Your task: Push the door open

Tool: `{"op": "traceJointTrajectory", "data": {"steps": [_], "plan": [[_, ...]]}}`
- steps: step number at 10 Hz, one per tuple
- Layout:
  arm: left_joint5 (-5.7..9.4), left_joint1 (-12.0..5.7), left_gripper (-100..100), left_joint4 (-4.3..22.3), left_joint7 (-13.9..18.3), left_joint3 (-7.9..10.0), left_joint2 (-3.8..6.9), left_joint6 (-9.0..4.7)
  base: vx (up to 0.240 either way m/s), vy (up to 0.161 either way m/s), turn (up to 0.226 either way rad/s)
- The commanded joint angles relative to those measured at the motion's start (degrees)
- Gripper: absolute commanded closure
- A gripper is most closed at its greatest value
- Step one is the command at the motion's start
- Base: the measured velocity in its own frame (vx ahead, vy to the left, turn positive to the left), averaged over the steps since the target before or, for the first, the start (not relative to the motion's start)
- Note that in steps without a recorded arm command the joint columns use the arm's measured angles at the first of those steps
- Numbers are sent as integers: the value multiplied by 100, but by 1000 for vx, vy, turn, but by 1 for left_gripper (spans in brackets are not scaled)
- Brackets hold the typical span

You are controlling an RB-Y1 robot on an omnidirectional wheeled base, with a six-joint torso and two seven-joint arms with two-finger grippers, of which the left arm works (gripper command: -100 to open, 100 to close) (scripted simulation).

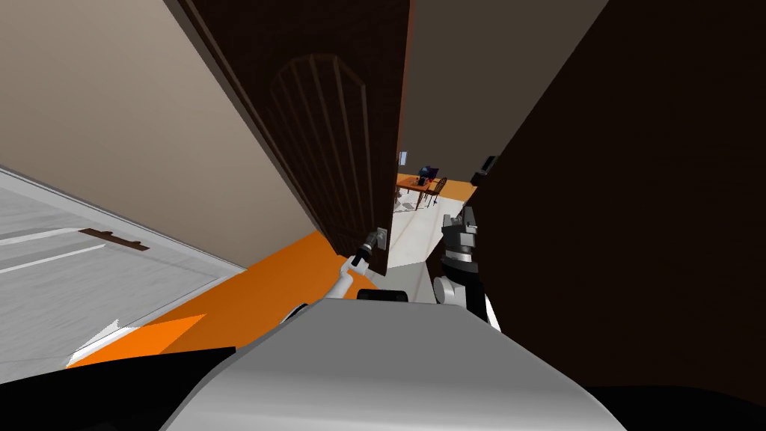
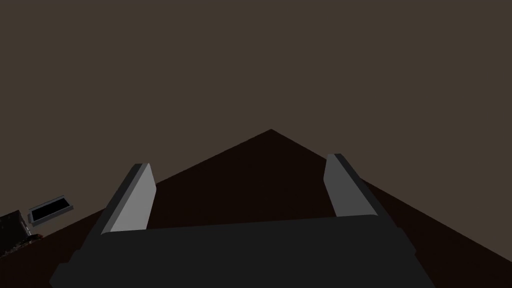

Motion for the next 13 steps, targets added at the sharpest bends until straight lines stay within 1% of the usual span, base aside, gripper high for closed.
{"op": "traceJointTrajectory", "data": {"steps": [1, 4, 6, 8, 9, 10, 11, 13], "plan": [[12, 22, -100, -43, 28, -44, 30, 21, -47, -1, 39], [24, 45, -100, -85, 56, -89, 33, 42, -174, 34, -3], [37, 70, -100, -132, 86, -138, 11, 66, -234, 51, 9], [52, 98, -100, -185, 121, -193, -46, 92, -198, 64, 8], [60, 112, -100, -213, 139, -222, -95, 106, -179, 46, 7], [52, 109, -100, -192, 120, -204, -77, 97, -79, 15, -2], [53, 90, -100, -151, 112, -178, -41, 67, 101, -39, -32], [53, 71, -100, -121, 103, -153, -26, 48, 164, -71, -16]]}}
